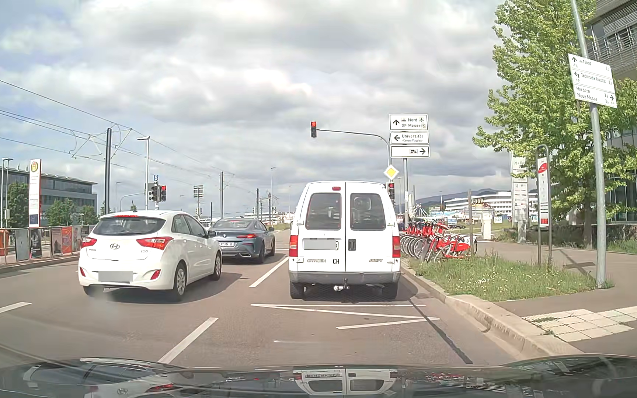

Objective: Follow the waypoints while adhering to traffic rules and regulations

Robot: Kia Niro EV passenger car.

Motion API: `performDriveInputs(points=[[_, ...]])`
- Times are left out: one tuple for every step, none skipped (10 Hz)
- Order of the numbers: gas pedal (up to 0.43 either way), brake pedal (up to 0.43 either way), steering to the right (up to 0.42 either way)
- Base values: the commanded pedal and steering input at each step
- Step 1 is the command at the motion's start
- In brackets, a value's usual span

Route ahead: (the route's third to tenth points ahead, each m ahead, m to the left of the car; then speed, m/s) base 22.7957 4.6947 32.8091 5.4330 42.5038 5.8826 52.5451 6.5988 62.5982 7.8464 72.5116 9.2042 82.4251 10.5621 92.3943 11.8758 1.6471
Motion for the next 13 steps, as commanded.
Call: performDriveInputs(points=[[0.000, 0.140, 0.003], [0.000, 0.134, 0.003], [0.000, 0.134, 0.002], [0.000, 0.134, 0.002], [0.000, 0.134, 0.002], [0.000, 0.134, 0.002], [0.000, 0.128, 0.002], [0.000, 0.134, 0.002], [0.000, 0.134, 0.002], [0.000, 0.134, 0.001], [0.000, 0.134, 0.001], [0.000, 0.134, 0.002], [0.000, 0.140, 0.002]])
